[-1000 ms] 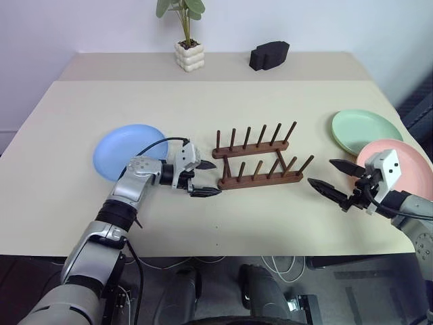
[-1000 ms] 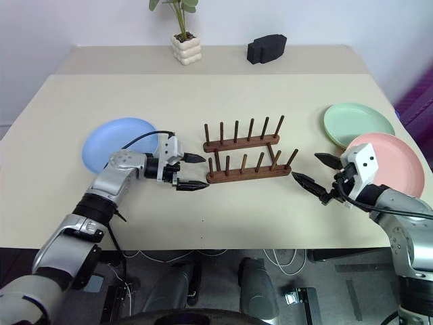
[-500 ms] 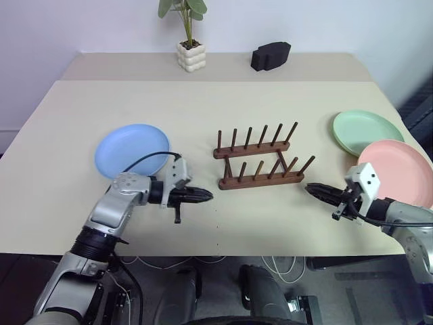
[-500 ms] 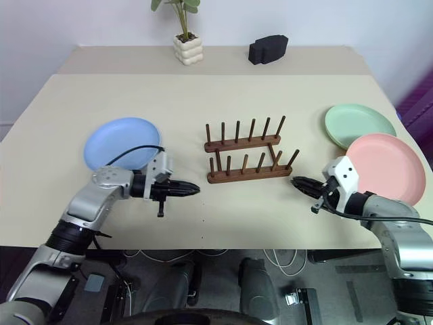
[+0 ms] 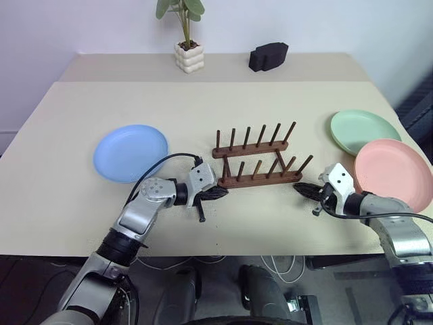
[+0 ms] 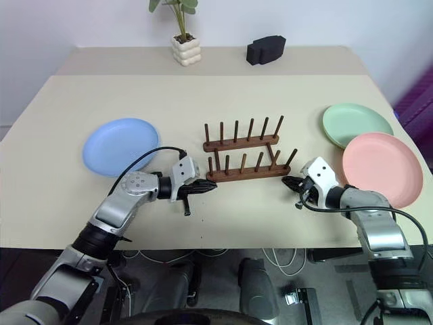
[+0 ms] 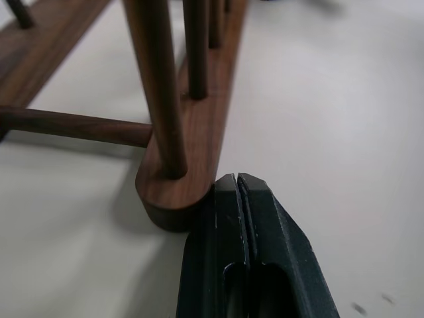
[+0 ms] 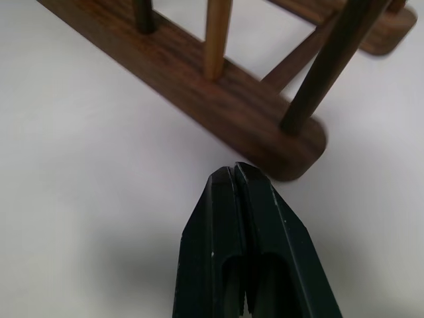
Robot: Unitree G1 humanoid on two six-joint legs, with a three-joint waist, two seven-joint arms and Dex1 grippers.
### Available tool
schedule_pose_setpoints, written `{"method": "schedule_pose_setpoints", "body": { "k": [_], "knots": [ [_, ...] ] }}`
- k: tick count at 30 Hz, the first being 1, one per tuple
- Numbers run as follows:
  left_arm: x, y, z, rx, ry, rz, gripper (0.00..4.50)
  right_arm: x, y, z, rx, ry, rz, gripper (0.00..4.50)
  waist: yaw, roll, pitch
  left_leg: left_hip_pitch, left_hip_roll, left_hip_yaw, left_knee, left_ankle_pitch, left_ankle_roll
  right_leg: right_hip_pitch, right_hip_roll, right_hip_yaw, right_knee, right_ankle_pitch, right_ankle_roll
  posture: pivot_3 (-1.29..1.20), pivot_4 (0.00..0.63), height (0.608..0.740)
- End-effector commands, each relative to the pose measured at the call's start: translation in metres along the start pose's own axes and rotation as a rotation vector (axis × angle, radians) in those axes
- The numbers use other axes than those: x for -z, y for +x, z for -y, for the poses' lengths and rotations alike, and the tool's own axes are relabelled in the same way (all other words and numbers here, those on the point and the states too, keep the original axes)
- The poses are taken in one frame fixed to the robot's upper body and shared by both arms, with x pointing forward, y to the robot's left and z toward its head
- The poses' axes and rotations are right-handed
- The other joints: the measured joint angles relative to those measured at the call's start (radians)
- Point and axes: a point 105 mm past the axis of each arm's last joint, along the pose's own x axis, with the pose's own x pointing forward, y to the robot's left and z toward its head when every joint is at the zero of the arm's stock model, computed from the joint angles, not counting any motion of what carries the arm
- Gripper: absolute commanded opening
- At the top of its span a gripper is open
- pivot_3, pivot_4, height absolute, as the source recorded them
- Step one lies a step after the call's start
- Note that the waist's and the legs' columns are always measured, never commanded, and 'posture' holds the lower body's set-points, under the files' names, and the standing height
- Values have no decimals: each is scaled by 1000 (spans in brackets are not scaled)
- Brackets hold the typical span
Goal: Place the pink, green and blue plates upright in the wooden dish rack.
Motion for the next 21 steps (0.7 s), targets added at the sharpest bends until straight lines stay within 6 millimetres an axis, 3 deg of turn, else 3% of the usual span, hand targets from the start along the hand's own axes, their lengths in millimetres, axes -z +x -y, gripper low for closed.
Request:
{"method": "schedule_pose_setpoints", "body": {
  "k": [1, 11, 21],
  "knots": [
    [0, -4, -18, -104, 26, 7, 0, 3, 8, 5, 35, -20, -7, 21, -1, 0, 0, 0, 0, 0, 0, 0, 0, 0, 0, 0, 0, 0, 0, 0, 150, 731],
    [11, -7, -39, -255, -5, 1, 0, -4, 21, 11, 62, -59, 28, 21, 0, 0, 0, 1, 0, 0, 0, 0, 0, 1, 0, 0, 0, 1, 0, 0, 150, 731],
    [13, -10, -42, -294, -28, 15, 0, -5, 25, 11, 65, -69, 44, 21, -1, 0, -1, 1, 0, 1, 0, 0, 0, 1, 0, 0, 0, 2, 0, 0, 150, 731]
  ]
}}
